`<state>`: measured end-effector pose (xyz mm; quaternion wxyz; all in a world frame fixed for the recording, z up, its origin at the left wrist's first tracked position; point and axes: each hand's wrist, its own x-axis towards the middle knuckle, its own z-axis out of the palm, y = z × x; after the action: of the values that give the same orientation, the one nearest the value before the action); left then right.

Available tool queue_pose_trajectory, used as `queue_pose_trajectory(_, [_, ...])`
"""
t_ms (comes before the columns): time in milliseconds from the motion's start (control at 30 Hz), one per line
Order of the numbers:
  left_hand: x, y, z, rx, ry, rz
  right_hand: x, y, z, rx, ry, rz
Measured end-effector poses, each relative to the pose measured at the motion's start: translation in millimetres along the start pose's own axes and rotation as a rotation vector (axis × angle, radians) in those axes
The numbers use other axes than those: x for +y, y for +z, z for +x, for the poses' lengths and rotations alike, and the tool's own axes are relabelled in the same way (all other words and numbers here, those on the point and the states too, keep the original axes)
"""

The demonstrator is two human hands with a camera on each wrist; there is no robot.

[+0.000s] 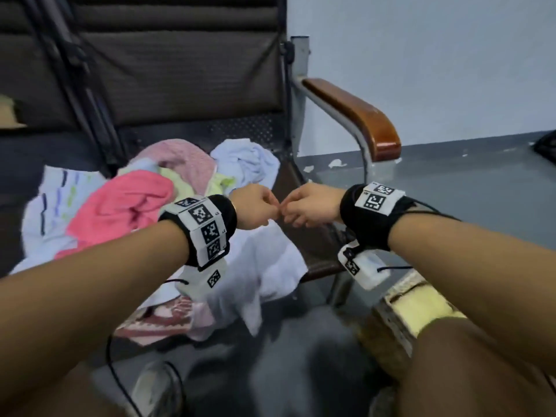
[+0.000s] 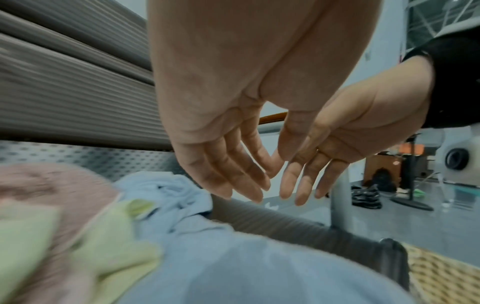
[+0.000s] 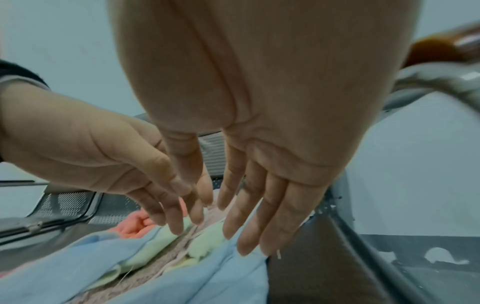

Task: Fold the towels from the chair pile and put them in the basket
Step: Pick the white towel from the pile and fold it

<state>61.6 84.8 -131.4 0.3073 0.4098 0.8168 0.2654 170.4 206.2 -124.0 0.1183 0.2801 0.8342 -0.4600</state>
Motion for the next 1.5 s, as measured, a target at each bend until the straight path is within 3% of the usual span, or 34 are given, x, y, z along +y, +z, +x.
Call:
queue_pose_trajectory(200, [-82.8,-9.0,-18.0,0.01,-0.175,0.186,-12.6,49.8,46.0,0.042,-0.02,-0.453])
queue_pose_trajectory(333, [-100.4,6.6,-12.1,-0.11,-0.207,0.299,11.8,60.4,69.5,0.089,0.051,-0.639])
queue_pose_trajectory(400, [-100.4,8.4,-7.3,-0.109,-0.196,0.306,15.7,57.1,78.0,0.132,0.076,-0.645])
queue_pose_trajectory(567, [-102.6,6.5,2.9,-0.041,-0.213,0.232,14.9,59.2,84.9,0.109,0.08,-0.492])
queue_pose_trajectory(700, [-99.2,5.0,4.6,0.144,-0.083,0.012,-9.8,55.0,77.4,0.285,-0.18,0.078])
queue_pose_trajectory(767, [-92.5,1.1,5.5,0.204,0.037,-0.06,-22.9,54.1,68.1,0.266,-0.307,0.29])
queue_pose_trajectory(900, [-80.8,-4.2,4.3,0.421,0.094,0.09,-39.2,53.0,52.1,0.138,-0.474,0.534])
queue_pose_trajectory(1000, [-73.8,-12.1,-2.0,0.642,0.114,0.307,-37.5,44.8,52.5,0.148,-0.414,0.599])
queue_pose_trajectory(1100, [-67.9,-17.1,-11.5,0.583,0.154,0.016,-21.1,38.0,63.4,0.291,-0.354,0.428])
queue_pose_trajectory(1200, [-54.8,-21.6,-27.2,0.452,0.187,-0.416,-2.4,37.5,72.4,0.237,-0.499,0.084])
queue_pose_trajectory(1267, [-52.5,-27.3,-32.3,0.434,0.17,-0.605,5.1,39.8,77.3,0.222,-0.489,-0.15])
queue_pose_trajectory(1367, [-64.7,-39.1,-28.4,0.525,0.079,-0.612,6.6,34.3,85.1,0.372,-0.374,-0.269])
queue_pose_trajectory(1500, [-101.6,-49.0,-19.5,0.667,-0.056,-0.321,-7.8,32.5,82.9,0.538,-0.474,-0.236])
